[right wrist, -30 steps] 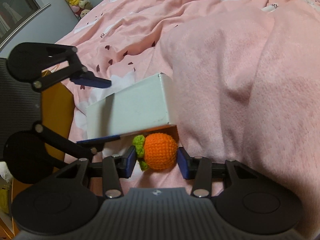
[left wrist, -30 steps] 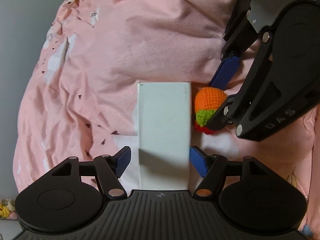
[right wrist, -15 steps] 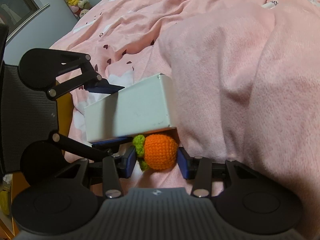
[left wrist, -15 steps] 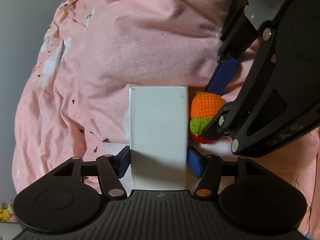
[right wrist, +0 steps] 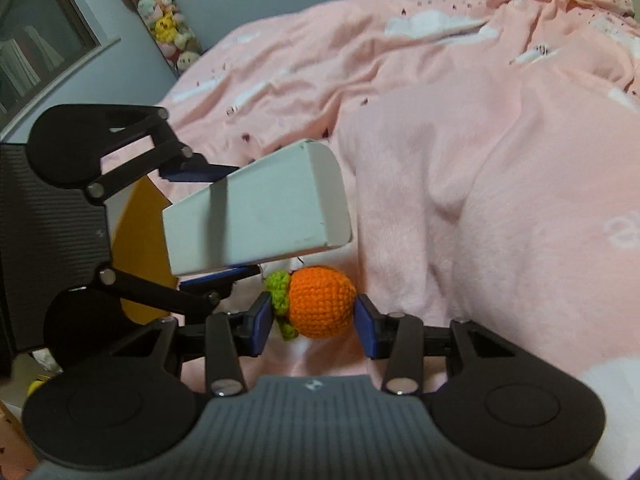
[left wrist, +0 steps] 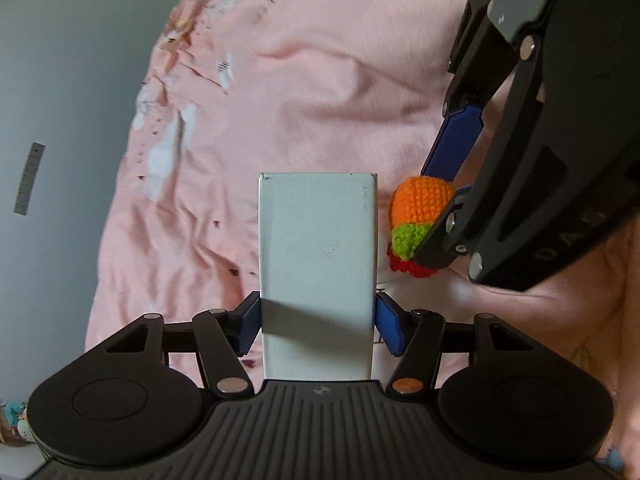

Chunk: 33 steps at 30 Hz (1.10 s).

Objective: Organize objects
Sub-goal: 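Lift and carry the white box and crochet fruit over the orange box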

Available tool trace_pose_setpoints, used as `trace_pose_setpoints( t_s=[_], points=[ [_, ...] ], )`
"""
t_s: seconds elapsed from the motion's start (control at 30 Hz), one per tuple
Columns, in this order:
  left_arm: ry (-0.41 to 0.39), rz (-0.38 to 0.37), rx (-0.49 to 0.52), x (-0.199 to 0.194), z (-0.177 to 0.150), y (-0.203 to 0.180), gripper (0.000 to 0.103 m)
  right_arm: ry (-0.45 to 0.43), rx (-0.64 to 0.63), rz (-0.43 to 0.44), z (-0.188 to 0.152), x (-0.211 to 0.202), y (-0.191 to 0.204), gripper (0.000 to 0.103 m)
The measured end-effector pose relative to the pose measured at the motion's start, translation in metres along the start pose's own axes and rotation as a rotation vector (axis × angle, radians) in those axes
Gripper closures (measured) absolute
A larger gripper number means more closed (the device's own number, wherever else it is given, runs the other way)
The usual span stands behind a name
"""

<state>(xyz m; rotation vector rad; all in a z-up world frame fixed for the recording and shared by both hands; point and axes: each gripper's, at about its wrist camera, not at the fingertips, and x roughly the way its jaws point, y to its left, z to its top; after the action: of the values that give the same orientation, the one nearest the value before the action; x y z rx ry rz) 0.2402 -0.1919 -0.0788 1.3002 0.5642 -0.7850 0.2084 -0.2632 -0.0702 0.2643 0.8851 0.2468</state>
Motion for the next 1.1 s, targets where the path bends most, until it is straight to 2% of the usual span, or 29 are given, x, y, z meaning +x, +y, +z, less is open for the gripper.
trace_pose_setpoints(
  t_s=[0.33,0.5,0.6,0.8,1.1],
  points=[
    [0.009,0.029,-0.117,-0.080,-0.024,0.019,0.035,-0.104,-0.085,0.050,0.004,-0.052,0.042,0.057],
    [0.067,0.053,-0.201,-0.112,-0.060,0.034,0.034,-0.129,-0.148,0.126,0.008,-0.069,0.073,0.057],
    [0.123,0.097,-0.199,-0.119,-0.081,0.040,0.034,-0.133,-0.194,0.164,0.007,-0.074,0.093,0.057],
    [0.221,0.121,-0.186,-0.114,-0.120,0.043,0.034,-0.120,-0.316,0.221,0.006,-0.070,0.138,0.057],
    [0.309,0.050,-0.120,-0.064,-0.156,0.036,0.034,-0.030,-0.426,0.227,0.015,-0.027,0.180,0.057]
  ],
)
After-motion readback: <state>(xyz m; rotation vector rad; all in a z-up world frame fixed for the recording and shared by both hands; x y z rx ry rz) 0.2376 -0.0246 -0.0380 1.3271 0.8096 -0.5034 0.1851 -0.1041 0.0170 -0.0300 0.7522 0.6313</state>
